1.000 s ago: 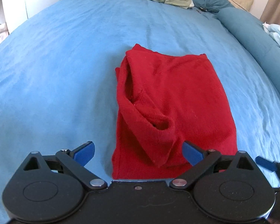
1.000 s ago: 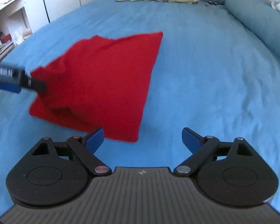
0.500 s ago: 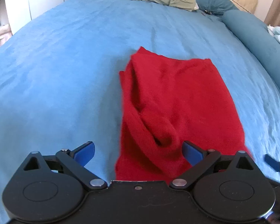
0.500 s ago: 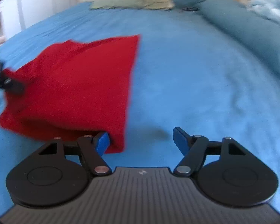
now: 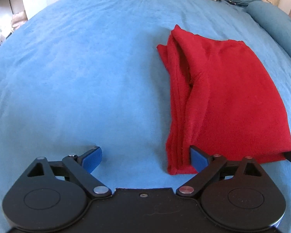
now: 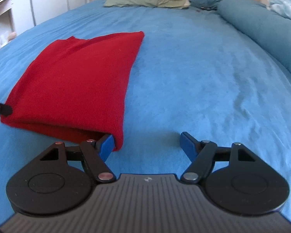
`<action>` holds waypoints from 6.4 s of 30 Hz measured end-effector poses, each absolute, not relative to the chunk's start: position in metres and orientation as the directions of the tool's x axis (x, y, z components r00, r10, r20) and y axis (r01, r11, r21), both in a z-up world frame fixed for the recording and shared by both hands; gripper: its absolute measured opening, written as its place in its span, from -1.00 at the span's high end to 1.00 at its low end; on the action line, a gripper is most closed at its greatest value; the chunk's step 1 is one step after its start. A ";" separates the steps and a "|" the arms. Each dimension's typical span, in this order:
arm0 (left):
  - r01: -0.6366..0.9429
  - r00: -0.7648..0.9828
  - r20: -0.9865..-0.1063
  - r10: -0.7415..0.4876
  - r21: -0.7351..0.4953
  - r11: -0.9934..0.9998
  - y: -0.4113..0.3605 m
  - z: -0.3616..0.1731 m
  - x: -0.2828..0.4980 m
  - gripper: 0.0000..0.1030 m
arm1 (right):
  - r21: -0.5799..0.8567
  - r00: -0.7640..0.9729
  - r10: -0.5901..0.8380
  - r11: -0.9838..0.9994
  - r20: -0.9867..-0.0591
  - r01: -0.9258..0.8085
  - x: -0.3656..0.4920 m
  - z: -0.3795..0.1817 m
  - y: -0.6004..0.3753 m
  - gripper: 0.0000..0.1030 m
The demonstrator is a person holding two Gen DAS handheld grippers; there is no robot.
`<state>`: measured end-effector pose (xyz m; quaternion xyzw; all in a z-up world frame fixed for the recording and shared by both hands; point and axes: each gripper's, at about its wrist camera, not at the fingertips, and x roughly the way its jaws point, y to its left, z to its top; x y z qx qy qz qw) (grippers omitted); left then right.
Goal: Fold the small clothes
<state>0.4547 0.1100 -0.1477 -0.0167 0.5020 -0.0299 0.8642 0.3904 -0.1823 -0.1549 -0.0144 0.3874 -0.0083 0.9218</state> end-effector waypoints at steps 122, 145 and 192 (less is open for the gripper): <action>0.083 0.825 -0.566 -0.016 0.092 0.992 0.001 0.035 0.048 -1.00 | -0.016 0.776 -0.128 0.989 -0.618 0.150 -0.028 0.054 -0.205 -1.00; 0.109 0.793 -0.608 -0.026 0.100 0.989 -0.007 0.004 0.022 -1.00 | -0.011 0.710 -0.126 0.986 -0.693 0.164 -0.055 0.019 -0.193 -1.00; 0.118 0.800 -0.598 -0.038 0.095 0.988 -0.006 0.009 0.017 -1.00 | 0.000 0.708 -0.120 0.986 -0.696 0.167 -0.057 0.017 -0.192 -1.00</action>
